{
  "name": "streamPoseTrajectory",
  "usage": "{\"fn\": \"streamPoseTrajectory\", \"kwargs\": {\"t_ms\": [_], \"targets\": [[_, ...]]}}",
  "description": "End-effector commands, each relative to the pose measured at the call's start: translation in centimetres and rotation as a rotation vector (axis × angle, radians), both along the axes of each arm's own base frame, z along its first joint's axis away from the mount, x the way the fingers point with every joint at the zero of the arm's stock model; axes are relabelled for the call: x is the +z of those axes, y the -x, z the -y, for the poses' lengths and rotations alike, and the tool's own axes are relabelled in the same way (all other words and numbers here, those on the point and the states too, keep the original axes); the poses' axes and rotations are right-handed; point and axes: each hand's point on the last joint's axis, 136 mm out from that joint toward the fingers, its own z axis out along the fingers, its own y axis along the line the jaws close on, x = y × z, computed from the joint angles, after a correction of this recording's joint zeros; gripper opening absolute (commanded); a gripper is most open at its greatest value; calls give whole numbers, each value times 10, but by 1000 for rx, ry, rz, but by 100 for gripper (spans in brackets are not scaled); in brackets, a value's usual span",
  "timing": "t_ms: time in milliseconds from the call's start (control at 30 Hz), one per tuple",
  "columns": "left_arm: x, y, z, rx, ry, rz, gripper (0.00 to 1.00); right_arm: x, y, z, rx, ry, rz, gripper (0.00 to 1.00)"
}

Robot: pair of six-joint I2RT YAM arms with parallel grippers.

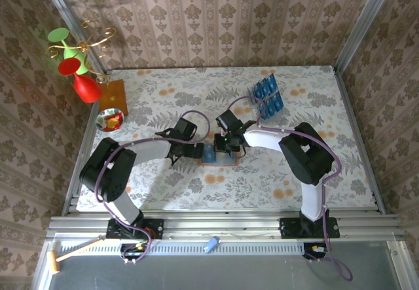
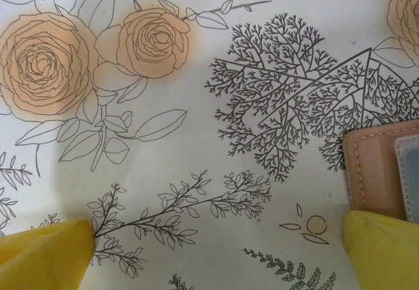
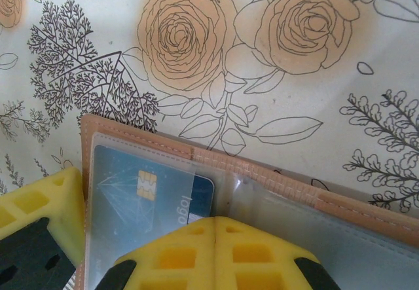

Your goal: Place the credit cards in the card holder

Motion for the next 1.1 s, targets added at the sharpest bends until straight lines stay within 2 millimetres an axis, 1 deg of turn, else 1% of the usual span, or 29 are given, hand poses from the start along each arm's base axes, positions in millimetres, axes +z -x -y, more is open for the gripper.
{"fn": "streamPoseTrajectory", "kwargs": {"t_ms": [0, 67, 200, 300, 400, 500, 600, 700, 767, 833, 900, 1067], "targets": [[-6, -1, 2, -19, 31, -13, 100, 26, 0, -4, 11, -21, 22, 0], [2, -4, -6, -2, 34, -2, 100, 36, -4, 2, -1, -26, 39, 6], [19, -9, -19, 25, 43, 24, 100, 56, -8, 16, -17, -29, 68, 20], [33, -9, -25, 35, 52, 45, 100, 60, -9, 31, -33, -19, 74, 26], [46, -6, -24, 33, 73, 58, 100, 57, -6, 44, -47, -13, 67, 27], [55, -3, -21, 31, 102, 67, 100, 51, -2, 55, -53, -9, 54, 27], [63, 2, -13, 15, 121, 75, 100, 44, 2, 62, -59, -7, 42, 27], [66, 6, -1, -9, 125, 79, 100, 37, 5, 63, -58, -14, 33, 26], [66, 7, 7, -25, 121, 79, 100, 32, 7, 62, -56, -21, 24, 21], [65, 9, 16, -43, 118, 76, 100, 26, 8, 61, -56, -25, 12, 14], [62, 11, 23, -57, 107, 70, 100, 23, 8, 60, -56, -25, 8, 11], [56, 14, 44, -104, 103, 62, 100, 16, 7, 60, -55, -18, -2, 8]]}}
